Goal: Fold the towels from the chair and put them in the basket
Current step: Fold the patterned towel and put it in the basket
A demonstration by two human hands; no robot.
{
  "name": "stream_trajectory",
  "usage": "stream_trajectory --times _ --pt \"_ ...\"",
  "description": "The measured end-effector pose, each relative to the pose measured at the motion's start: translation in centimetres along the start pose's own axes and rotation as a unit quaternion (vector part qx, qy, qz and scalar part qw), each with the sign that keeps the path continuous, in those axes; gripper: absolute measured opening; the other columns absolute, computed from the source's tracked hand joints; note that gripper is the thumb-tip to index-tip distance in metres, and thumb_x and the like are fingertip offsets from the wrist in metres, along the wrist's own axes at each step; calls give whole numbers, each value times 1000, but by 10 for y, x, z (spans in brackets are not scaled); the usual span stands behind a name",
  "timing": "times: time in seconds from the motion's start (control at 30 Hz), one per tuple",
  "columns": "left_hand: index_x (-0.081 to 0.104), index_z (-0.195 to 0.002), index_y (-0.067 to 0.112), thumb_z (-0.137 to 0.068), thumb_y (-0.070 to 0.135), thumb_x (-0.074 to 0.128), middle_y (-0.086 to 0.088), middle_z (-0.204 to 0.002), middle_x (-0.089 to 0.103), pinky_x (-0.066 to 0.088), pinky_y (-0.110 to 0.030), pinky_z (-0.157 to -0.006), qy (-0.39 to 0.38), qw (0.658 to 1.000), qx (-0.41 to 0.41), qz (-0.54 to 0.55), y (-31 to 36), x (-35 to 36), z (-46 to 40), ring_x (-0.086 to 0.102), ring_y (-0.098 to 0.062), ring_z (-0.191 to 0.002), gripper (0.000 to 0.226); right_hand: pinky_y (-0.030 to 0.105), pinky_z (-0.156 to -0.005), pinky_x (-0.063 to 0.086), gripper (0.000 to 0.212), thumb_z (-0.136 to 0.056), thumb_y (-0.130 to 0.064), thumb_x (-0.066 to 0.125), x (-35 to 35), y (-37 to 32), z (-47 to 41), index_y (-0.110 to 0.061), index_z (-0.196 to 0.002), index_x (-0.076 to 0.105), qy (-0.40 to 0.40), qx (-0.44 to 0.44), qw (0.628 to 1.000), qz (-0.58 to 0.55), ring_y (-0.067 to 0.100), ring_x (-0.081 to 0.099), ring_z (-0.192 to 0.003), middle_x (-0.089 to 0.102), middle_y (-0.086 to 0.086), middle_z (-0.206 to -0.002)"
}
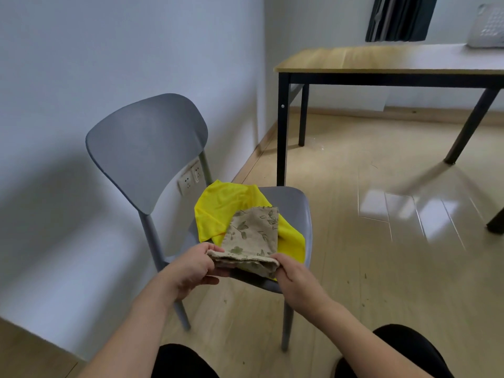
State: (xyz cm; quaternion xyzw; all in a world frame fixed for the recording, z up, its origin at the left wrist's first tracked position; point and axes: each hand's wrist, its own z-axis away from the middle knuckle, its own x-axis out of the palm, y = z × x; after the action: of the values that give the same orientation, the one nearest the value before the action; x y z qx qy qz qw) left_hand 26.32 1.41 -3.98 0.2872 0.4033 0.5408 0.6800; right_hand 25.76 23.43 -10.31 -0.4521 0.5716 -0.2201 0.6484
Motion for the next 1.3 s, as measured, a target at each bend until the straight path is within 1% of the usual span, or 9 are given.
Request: stream_trajectory --times 0.13,0.23,0.33,0.4,0.53,0.73,0.9,1.07,1.3 --pt "62 -87 14 -93 7 52 -1 -66 66 39 -25 -56 80 990 85 -83 0 7 -16 56 -13 -59 14 31 -81 48 23 -97 -15 43 2 -2 -5 -27 -105 60 -7 59 995 -79 14 56 -92 64 -8 -98" --pt "67 -72 12 -91 35 61 1 -61 58 36 -28 -57 148 971 137 -125 -1 10 -29 48 -13 -59 30 30 -93 48 49 -83 -16 55 7 -1 -2 -39 -125 45 -36 71 992 -94 7 53 -107 56 -19 -115" --pt "52 -49 16 -88 34 65 4 -57 48 36 -29 -56 191 951 186 -157 -2 13 -42 46 -16 -58 45 32 -95 47 66 -69 -40 65 16 1 -5 -38 -130 39 -2 84 995 -59 8 51 -109 55 -16 -118" --pt "56 -53 19 -88 32 66 2 -71 56 43 -29 -64 191 952 203 -124 -3 14 -48 53 -15 -68 39 30 -92 49 57 -70 -52 70 19 0 -12 -37 -121 49 40 108 988 -101 4 55 -105 60 -18 -113" --pt "69 -75 13 -91 36 60 -1 -73 66 48 -36 -67 163 965 199 -53 -6 18 -48 57 -14 -71 30 37 -76 53 10 -92 -36 60 17 -5 -24 -28 -91 65 109 102 972 -183 14 62 -86 69 -9 -87" --pt "58 -68 16 -96 35 53 6 -62 55 39 -31 -59 203 959 197 -26 -11 26 -54 49 -13 -63 34 35 -79 56 19 -96 -36 52 5 4 -40 -25 -94 68 99 93 969 -206 10 65 -89 72 -7 -92" --pt "49 -67 9 -96 37 51 2 -60 50 36 -34 -57 264 945 188 -40 -13 31 -80 47 -17 -60 40 42 -76 53 28 -97 -38 50 -1 10 -77 -17 -81 62 95 93 984 -116 16 63 -82 68 -2 -82" --pt "43 -73 10 -98 39 45 -4 -67 52 35 -38 -57 289 931 175 -138 -4 29 -126 48 -21 -64 38 31 -56 36 37 -98 -44 44 -12 15 -125 -25 -66 44 110 82 989 59 13 50 -66 53 -8 -68" --pt "44 -92 18 -101 40 32 3 -70 50 32 -36 -55 292 891 171 -301 14 26 -186 47 -25 -68 27 34 -63 35 36 -98 -49 38 -16 41 -178 -21 -76 45 103 110 971 185 19 49 -76 53 -4 -80"
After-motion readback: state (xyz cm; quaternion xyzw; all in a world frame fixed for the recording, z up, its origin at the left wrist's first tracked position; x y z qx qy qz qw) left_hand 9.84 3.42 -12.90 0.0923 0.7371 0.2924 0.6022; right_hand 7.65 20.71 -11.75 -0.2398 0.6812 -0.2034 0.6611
